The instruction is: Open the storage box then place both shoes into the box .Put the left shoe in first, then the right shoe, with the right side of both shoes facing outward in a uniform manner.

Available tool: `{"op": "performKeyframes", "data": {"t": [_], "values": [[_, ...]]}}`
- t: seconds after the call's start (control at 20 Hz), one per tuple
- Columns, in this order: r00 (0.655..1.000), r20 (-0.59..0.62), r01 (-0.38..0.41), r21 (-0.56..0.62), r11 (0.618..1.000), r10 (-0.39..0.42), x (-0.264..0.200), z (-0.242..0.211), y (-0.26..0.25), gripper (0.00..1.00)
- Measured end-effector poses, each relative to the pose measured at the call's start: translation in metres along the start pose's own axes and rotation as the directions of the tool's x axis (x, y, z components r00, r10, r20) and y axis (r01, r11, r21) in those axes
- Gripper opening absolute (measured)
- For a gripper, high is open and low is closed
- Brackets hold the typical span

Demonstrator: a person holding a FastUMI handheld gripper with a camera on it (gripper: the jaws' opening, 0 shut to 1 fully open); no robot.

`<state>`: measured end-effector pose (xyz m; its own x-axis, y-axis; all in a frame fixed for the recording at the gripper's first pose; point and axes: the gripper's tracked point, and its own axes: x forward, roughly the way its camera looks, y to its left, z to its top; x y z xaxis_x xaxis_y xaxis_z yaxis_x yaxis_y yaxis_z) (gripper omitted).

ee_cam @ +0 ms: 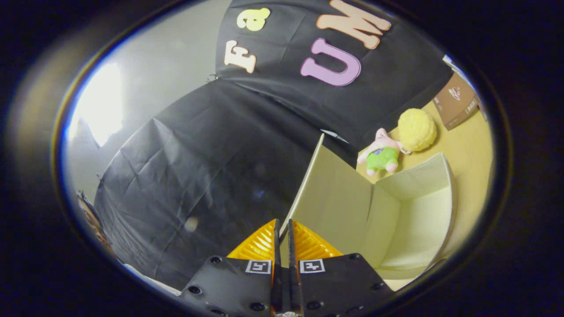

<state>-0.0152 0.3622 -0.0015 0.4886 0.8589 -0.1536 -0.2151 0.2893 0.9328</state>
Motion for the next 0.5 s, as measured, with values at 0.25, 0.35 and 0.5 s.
{"op": "performKeyframes", "data": {"t": [0.25,0.35,0.5], "values": [[0.998,-0.060,0.004,-0.025,1.000,-0.005,0.043,-0.022,0.010,0.10],[0.997,-0.081,0.003,-0.038,0.999,-0.006,0.060,-0.031,0.015,0.10],[0.995,-0.101,0.011,-0.056,0.998,-0.016,0.080,-0.044,0.018,0.10]]}}
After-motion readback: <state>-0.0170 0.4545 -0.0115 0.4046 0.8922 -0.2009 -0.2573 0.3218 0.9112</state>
